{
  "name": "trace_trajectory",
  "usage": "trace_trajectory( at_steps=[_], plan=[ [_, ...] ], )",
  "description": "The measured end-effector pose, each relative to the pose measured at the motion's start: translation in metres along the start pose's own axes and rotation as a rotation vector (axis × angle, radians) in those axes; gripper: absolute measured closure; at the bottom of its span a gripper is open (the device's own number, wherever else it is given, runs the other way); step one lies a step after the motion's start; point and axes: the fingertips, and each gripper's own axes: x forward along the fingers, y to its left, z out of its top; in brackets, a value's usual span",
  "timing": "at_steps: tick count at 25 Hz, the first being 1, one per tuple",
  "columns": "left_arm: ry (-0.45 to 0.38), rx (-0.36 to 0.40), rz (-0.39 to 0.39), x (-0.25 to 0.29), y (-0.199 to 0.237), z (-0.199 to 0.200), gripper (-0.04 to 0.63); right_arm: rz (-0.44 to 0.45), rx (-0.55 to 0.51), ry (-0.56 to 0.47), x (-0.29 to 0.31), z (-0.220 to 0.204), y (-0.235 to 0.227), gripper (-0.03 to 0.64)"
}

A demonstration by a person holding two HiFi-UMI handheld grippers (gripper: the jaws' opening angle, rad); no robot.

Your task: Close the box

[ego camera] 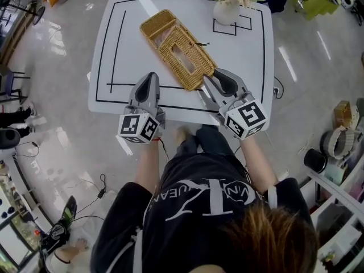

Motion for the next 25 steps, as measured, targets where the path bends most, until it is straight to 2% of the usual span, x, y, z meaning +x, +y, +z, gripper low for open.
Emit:
trace_trajectory(
  at_steps=[5,13,25],
  plan=[
    [0.011,0.002,0.008,0.0,-0.001,-0.002,0.584,0.0,0.067,0.0,-0.001,-0.005,-0.009,0.509],
    [0.033,-0.004,0.018,0.0,0.0,-0.012,0.584,-0.015,0.068,0.033,-0.001,-0.014,-0.023,0.486],
    [0.044,-0.009,0.036,-0.006,-0.001,-0.018,0.584,-0.013,0.151,0.052,-0.001,-0.025,-0.032,0.477]
  ],
)
